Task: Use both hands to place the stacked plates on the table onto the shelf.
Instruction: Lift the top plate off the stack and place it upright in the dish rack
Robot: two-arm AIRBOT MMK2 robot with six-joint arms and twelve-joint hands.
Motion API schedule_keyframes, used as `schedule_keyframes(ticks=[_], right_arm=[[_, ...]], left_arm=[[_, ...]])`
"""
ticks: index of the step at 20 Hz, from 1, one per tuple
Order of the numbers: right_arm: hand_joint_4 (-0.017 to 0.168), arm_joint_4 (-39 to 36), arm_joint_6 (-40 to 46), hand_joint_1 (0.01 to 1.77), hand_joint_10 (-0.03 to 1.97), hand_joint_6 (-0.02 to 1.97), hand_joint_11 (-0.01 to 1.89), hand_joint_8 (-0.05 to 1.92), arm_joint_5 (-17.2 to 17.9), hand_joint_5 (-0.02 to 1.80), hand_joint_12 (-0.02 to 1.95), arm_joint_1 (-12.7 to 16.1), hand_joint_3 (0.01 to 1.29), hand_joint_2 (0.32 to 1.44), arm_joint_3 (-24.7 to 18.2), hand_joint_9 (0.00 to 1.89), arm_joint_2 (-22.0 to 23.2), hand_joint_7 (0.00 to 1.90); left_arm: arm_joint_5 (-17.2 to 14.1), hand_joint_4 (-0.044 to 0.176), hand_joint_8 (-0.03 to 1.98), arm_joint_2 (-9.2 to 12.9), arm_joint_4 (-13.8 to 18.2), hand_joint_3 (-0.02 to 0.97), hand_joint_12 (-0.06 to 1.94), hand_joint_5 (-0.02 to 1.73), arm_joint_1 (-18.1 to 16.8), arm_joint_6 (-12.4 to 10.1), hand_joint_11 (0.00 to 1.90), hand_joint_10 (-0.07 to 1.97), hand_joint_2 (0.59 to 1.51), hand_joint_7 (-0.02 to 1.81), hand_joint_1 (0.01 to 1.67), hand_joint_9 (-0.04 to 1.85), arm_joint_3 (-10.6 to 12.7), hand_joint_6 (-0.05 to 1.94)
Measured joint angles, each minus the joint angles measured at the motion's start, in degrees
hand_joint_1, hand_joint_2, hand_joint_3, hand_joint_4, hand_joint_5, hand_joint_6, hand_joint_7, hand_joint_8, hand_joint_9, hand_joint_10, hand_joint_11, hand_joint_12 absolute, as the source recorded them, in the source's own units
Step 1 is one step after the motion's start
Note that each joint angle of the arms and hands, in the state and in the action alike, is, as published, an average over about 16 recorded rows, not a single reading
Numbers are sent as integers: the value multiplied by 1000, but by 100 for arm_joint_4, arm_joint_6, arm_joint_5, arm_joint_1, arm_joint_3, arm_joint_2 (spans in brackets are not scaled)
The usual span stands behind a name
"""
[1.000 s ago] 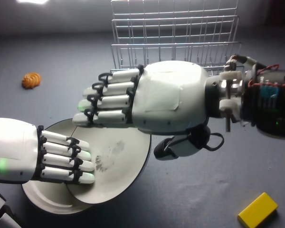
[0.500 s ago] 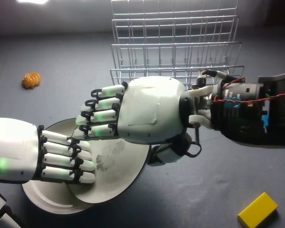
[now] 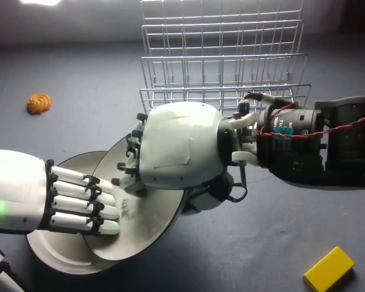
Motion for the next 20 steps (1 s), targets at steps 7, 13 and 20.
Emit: schedule_keyframes(ticks=[7,13,20], right_arm=[[-9,32,-52,1064,49,870,822,724,189,727,990,-5,14,968,15,1094,-78,862],[-5,252,-44,1083,61,976,858,937,266,763,973,38,14,958,-100,1178,-10,905],[0,706,-42,1141,95,1020,865,979,342,830,954,226,14,975,-474,1228,259,982]], left_arm=[[51,3,-16,110,-394,12,11,5,-279,-45,17,7,1088,8,25,20,151,0],[159,1,-15,245,-691,12,11,17,-628,-90,17,7,1094,14,25,19,465,17],[267,-2,-15,441,-771,13,10,21,-915,-118,16,7,1096,12,24,19,848,19]])
